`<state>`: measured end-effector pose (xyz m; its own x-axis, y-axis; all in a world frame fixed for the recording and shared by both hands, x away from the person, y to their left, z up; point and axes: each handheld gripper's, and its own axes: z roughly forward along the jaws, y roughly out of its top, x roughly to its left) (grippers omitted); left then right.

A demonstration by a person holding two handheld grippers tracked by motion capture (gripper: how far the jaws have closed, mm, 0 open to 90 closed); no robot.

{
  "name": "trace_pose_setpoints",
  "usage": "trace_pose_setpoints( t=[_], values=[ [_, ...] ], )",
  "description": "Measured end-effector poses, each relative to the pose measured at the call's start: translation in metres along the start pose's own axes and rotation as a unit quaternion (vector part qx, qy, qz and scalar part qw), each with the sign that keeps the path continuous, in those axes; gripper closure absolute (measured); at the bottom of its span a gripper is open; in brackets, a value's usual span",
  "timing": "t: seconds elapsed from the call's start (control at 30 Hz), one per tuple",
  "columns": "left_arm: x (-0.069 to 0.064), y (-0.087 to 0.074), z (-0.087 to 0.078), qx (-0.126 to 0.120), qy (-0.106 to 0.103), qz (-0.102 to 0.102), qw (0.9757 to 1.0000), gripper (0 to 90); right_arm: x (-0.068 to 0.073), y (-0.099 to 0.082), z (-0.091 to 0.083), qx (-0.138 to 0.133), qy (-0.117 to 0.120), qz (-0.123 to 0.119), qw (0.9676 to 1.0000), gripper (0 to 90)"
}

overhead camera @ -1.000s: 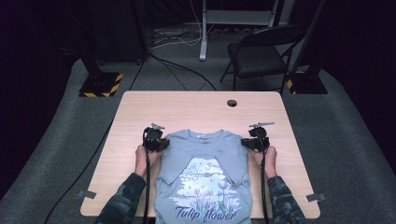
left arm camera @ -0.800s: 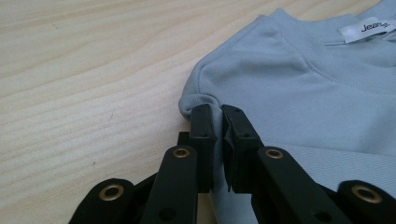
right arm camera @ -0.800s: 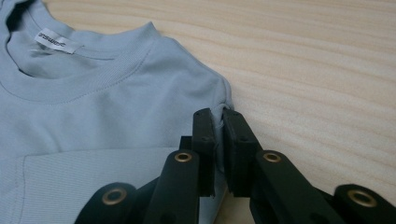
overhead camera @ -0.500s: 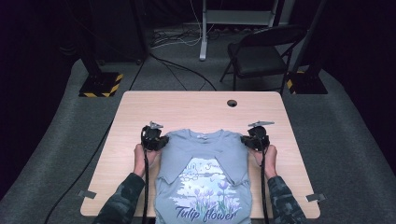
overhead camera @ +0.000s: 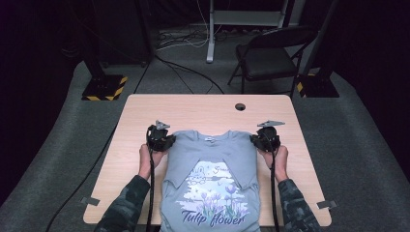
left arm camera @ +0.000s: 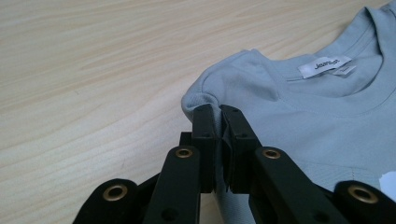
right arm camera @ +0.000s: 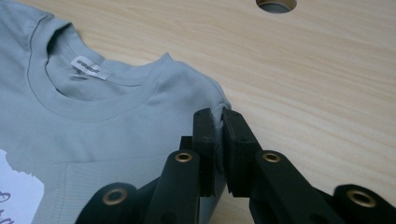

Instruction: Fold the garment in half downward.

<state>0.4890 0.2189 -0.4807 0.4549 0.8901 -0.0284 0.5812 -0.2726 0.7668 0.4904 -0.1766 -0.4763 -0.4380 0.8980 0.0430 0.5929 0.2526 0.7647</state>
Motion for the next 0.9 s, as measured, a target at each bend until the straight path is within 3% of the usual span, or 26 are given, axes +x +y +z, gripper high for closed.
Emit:
trace_pose_setpoints(
  t=[0.1, 0.3, 0.47, 0.9],
  values=[
    [0.001, 0.005, -0.002, -0.008, -0.002, -0.002, 1.0000, 84.4, 0.001, 0.005, -0.003, -0.008, -0.005, -0.008, 0.9999, 84.5],
    [-0.004, 0.013, -0.003, -0.016, 0.006, 0.015, 0.9997, 84.5, 0.003, 0.012, -0.009, -0.018, -0.010, -0.016, 0.9997, 84.5],
    [-0.003, 0.019, -0.003, -0.020, 0.001, 0.010, 0.9998, 84.5, 0.004, 0.019, -0.012, -0.024, -0.015, -0.023, 0.9994, 84.6],
    [-0.003, 0.040, -0.009, -0.032, 0.007, 0.023, 0.9992, 84.8, 0.005, 0.036, -0.023, -0.042, -0.026, -0.034, 0.9982, 84.7]
  ],
)
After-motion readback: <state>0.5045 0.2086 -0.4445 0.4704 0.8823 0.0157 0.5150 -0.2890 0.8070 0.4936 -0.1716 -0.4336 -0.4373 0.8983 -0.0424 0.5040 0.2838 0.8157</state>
